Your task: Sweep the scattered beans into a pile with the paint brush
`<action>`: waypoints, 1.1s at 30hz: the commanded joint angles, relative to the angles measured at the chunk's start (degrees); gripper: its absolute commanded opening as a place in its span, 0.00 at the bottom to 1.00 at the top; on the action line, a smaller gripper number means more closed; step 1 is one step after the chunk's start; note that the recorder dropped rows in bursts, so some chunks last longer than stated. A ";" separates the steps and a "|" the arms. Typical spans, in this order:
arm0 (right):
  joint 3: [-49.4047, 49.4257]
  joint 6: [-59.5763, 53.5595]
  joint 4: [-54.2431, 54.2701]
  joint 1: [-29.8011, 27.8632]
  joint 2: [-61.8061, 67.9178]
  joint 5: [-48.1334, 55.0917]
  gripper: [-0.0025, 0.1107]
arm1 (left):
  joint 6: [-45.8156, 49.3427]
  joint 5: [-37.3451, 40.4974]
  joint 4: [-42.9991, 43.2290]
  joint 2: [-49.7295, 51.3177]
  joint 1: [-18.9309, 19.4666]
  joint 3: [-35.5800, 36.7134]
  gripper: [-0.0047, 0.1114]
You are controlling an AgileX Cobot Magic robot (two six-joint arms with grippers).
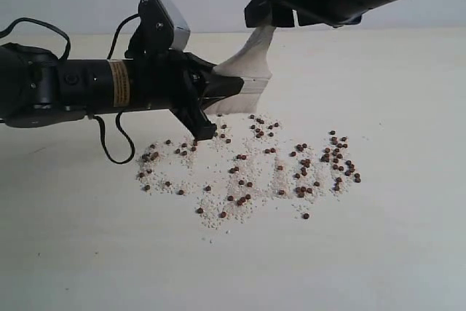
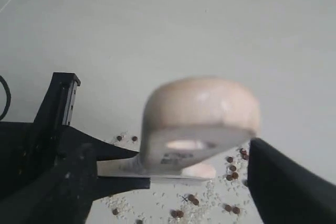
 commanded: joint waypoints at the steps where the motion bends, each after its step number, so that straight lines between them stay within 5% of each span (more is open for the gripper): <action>1: -0.34 2.96 -4.72 0.17 -3.49 1.43 0.67 | -2.72 0.29 -0.14 -0.37 -0.11 -0.92 0.04; 14: 2.34 6.50 -13.85 0.17 -16.54 8.05 0.60 | -8.48 0.46 1.86 -0.37 0.49 -1.92 0.04; 23: 13.88 4.04 -15.00 0.17 -27.84 1.23 0.59 | -24.25 -22.15 16.69 -0.37 11.19 -1.92 0.04; 27: 19.76 -2.82 -5.84 0.17 -29.16 -7.12 0.59 | -26.94 -24.95 23.18 -0.37 13.64 -1.92 0.04; 33: 25.73 -27.66 17.81 0.17 -24.92 -14.99 0.57 | -28.01 -25.43 28.10 -0.37 14.16 -3.51 0.04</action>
